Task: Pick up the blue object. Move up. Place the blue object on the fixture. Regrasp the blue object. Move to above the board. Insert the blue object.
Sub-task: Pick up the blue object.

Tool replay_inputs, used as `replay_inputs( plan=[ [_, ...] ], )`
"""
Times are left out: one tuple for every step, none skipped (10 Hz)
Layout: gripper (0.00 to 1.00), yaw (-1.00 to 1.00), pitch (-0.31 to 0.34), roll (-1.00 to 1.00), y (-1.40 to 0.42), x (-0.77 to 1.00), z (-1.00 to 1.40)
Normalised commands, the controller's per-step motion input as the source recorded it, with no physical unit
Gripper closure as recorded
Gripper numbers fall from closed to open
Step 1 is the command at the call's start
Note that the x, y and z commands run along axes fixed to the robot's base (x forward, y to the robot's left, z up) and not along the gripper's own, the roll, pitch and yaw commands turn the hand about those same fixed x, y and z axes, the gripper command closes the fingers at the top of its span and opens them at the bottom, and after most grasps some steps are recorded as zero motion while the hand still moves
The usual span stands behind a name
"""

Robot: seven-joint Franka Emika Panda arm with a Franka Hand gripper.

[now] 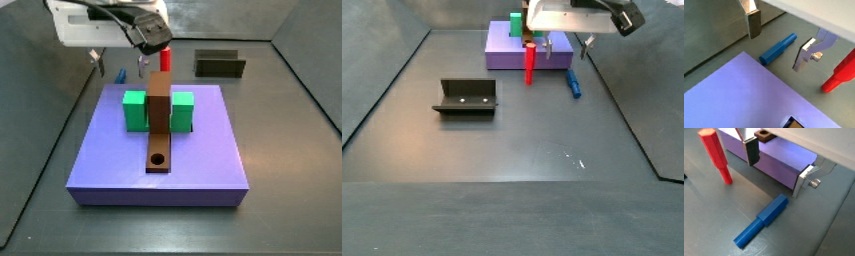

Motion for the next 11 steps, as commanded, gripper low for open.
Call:
replay_inputs(
  plan=[
    [0.00, 0.00, -0.294, 0.05, 0.04, 0.00, -0.35],
    [0.00, 0.00, -0.294, 0.05, 0.03, 0.00, -0.33],
    [0.00, 0.00, -0.287, 0.08, 0.06, 0.00, -0.28],
    [0.00, 0.00, -0.276, 0.12, 0.04, 0.00, -0.20],
    [0.00, 0.01, -0.256, 0.26, 0.00, 0.00, -0.06],
    [0.00, 0.00, -0.240, 0.34, 0.00, 0.00, -0.01],
    [0.00, 0.00, -0.254, 0.35, 0.00, 0.00, -0.04],
    [0.00, 0.01, -0.297, 0.43, 0.00, -0.01, 0.00],
    [0.00, 0.00, -0.316, 0.50, -0.07, -0.03, 0.00],
    [0.00, 0.00, -0.313, 0.50, -0.07, 0.00, 0.00],
    [0.00, 0.00, -0.311, 0.50, -0.08, 0.00, 0.00]
  ],
)
